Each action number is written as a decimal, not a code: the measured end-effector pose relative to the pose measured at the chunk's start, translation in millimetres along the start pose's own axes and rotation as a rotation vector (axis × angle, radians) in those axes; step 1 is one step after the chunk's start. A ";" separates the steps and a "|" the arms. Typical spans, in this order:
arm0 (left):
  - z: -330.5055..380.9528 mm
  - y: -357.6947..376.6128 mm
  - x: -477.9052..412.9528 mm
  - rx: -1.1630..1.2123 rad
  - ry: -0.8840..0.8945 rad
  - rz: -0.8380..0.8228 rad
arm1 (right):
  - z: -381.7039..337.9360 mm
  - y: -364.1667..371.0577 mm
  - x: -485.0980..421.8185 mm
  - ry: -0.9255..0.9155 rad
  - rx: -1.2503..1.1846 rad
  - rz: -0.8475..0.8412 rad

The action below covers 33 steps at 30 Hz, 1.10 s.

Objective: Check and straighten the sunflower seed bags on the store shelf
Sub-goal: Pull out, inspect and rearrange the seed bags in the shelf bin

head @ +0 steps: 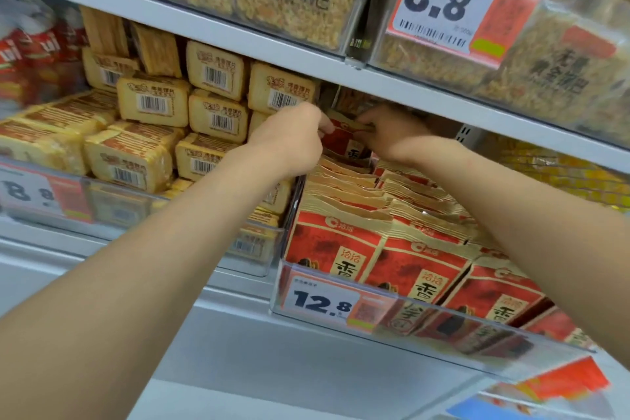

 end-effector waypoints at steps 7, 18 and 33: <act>-0.6 -1.2 0.2 0.008 -0.006 0.002 | -5.3 8.8 -11.0 0.003 0.035 -0.103; -0.2 1.3 6.2 0.030 0.012 -0.013 | -2.1 4.3 -1.8 0.010 -0.152 -0.121; 16.4 32.6 -0.4 -0.283 0.016 -0.375 | 17.9 9.6 26.9 0.026 -0.283 -0.189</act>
Point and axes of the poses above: each hand's wrist, its own x-axis away from the middle knuckle, its own y-axis out of the palm, z = x × y, the point moved 6 cm from there along -x, towards the middle knuckle, and after that the axes turned 2 degrees about -y, right-handed, at the moved point
